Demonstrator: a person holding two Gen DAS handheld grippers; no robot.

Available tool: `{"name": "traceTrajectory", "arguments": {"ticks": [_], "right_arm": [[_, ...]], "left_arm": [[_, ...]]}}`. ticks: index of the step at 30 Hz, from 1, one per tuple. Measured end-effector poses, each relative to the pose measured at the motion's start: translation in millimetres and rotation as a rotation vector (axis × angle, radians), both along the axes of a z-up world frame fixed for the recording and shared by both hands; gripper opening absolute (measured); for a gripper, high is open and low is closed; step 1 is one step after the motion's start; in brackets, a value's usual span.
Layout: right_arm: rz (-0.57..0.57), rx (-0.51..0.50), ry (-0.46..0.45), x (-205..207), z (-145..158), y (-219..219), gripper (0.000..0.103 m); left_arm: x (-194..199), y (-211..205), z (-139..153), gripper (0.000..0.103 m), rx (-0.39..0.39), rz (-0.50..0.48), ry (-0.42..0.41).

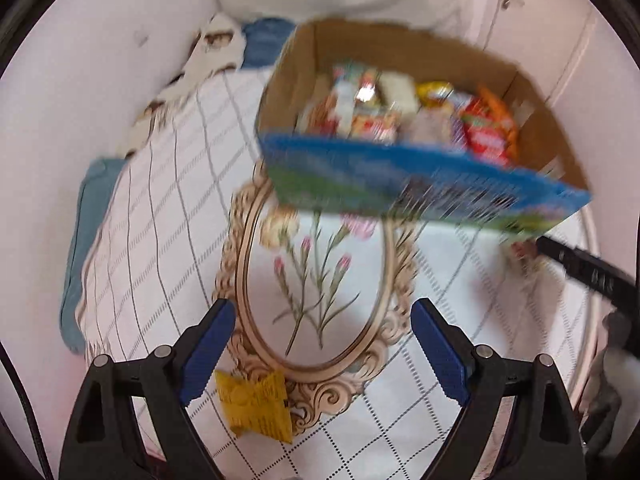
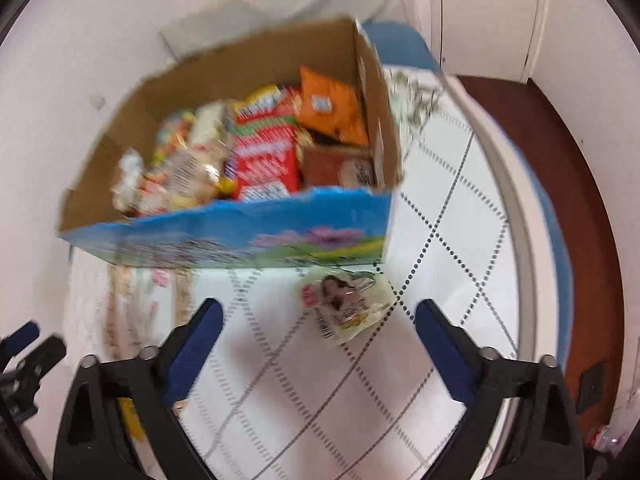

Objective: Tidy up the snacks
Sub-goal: 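Move both open tools back over the remaining snacks on the bed, then grasp the yellow packet with left tool while right tool grasps the small portrait-print packet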

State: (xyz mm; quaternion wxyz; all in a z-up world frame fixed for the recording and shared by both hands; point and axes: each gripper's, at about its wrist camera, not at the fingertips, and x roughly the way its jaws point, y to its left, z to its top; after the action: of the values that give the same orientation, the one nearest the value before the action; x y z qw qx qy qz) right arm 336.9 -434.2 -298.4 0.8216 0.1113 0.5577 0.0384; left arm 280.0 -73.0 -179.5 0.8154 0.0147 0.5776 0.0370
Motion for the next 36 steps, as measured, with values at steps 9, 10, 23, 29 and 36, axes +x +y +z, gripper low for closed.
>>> {"name": "traceTrajectory", "arguments": {"ticks": [9,10,23,29,36], "right_arm": [[-0.002,0.012,0.045,24.7,-65.9,-3.0,0.066],[0.012,0.018,0.045,21.1,-64.8,-0.4,0.066],[0.183,0.075,0.126,-98.2,-62.7,66.0,0.066],[0.202,0.062,0.146,-116.1,-63.0,80.5,0.068],[0.205,0.054,0.180,-114.6,-53.3,76.1,0.069]], "left_arm": [[-11.3,30.3,-41.2,0.090,0.038,0.090,0.117],[-14.5,37.9,-41.0,0.090,0.023,0.108,0.124],[-71.8,117.2,-86.6,0.090,-0.050,0.200,0.329],[-72.7,99.6,-107.3,0.090,-0.077,0.068,0.355],[-72.8,52.4,-125.1,0.090,0.110,-0.259,0.402]]}}
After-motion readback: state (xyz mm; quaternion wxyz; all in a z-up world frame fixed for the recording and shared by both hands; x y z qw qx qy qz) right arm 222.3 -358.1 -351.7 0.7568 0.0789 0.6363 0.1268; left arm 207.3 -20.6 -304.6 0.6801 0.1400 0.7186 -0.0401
